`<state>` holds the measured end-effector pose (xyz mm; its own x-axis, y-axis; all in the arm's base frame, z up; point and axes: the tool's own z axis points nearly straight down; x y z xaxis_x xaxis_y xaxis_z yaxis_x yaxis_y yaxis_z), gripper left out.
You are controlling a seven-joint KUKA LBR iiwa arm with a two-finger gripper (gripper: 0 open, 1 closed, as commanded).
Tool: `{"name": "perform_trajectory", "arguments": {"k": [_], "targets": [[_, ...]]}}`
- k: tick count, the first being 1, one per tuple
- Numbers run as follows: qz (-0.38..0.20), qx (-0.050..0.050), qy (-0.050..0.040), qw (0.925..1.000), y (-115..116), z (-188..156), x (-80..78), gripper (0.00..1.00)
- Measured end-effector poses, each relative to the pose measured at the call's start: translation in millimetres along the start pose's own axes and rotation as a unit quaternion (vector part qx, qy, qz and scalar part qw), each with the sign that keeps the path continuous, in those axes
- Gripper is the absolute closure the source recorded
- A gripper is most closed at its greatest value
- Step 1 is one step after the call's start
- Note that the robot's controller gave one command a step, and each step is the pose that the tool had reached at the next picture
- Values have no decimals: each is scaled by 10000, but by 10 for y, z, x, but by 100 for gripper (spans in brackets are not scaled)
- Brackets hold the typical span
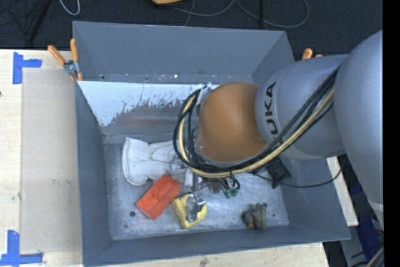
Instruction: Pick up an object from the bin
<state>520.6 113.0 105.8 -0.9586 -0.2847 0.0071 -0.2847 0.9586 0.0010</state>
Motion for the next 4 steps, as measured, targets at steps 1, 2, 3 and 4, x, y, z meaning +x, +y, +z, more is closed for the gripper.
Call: {"name": "perform_trajectory", "arguments": {"k": [1, 2, 3, 4], "targets": [[-424, 10, -60, 9991, 114, 71, -43, 0], [-1041, -9, -114, 9945, 551, 320, -204, 100], [-1035, -10, -111, 9946, 549, 321, -204, 100], [-1003, 5, -31, 9950, 604, -315, -193, 100]]}}
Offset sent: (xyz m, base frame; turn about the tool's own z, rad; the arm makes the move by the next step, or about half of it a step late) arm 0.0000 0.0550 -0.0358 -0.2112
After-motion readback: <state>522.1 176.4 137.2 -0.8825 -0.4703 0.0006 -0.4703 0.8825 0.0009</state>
